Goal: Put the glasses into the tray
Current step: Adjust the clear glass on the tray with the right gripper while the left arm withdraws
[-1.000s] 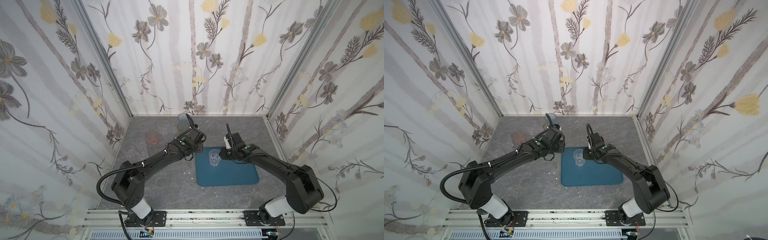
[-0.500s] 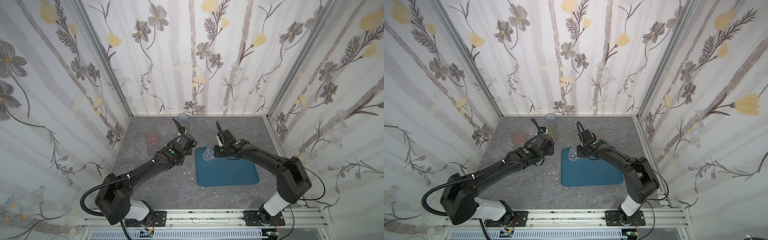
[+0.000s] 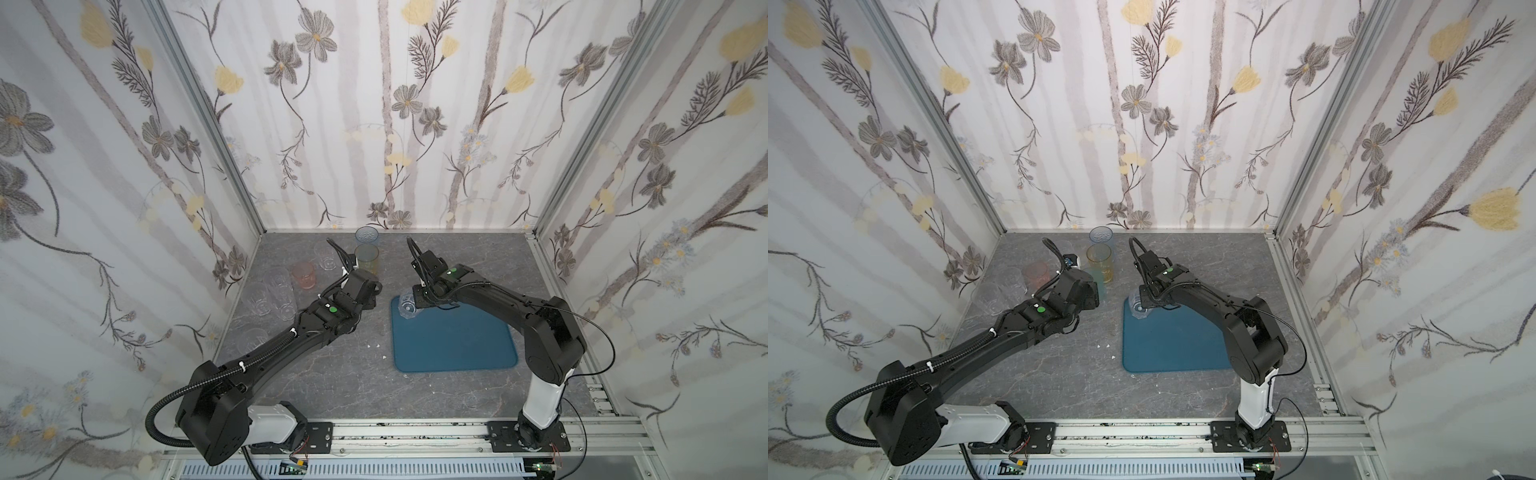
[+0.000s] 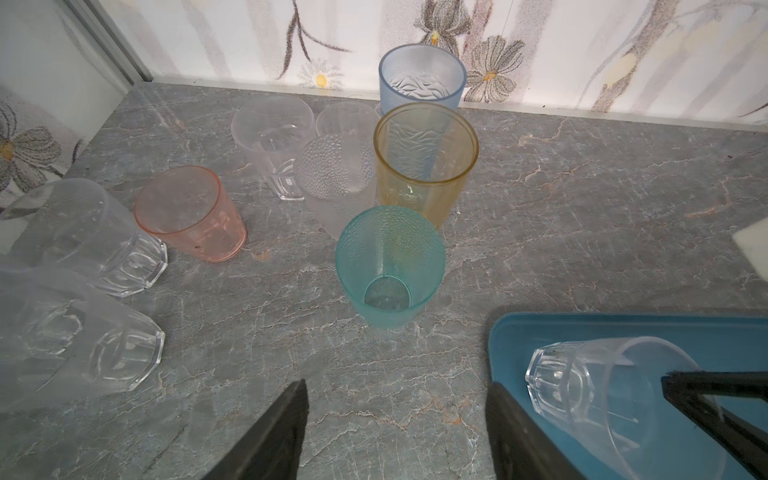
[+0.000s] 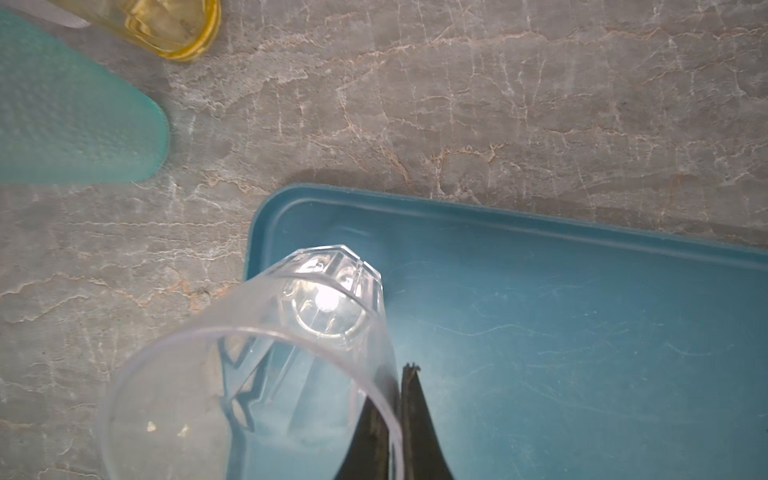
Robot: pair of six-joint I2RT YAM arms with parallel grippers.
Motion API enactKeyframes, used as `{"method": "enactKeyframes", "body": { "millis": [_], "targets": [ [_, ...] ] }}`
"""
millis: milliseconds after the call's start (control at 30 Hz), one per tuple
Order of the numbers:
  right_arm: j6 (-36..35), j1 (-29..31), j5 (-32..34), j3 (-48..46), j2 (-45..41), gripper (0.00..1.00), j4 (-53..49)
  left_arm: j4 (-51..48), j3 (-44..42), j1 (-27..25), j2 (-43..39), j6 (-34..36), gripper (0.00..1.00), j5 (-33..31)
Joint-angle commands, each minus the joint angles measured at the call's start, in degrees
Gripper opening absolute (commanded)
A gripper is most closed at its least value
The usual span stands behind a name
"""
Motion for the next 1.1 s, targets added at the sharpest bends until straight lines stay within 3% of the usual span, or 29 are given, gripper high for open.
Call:
{"method": "enactKeyframes", "body": {
  "millis": [0,300,900,1067],
  "targets": [
    [-0.43,0.48,2.05,1.61,1.03,0.06,-0.84,1.63,-0.58,0.08,-0.41,-1.13,0.70,-0.58],
    [-0.05,0.54,1.88,3.76,3.50,0.11,-0.25,2.22,-1.16,0.23,-0.39,-1.15,0.70,0.09],
    [1.33,0.59,2.99,7.47,7.01,0.09,1.49,2.75,-1.94,0.68,0.08,-1.00,0.70,0.13],
    [1.38,0.62,2.52,7.57,6.59,0.23,1.26,2.84,-2.13,1.20,-0.39,-0.83,0.70,-0.09]
  ]
}}
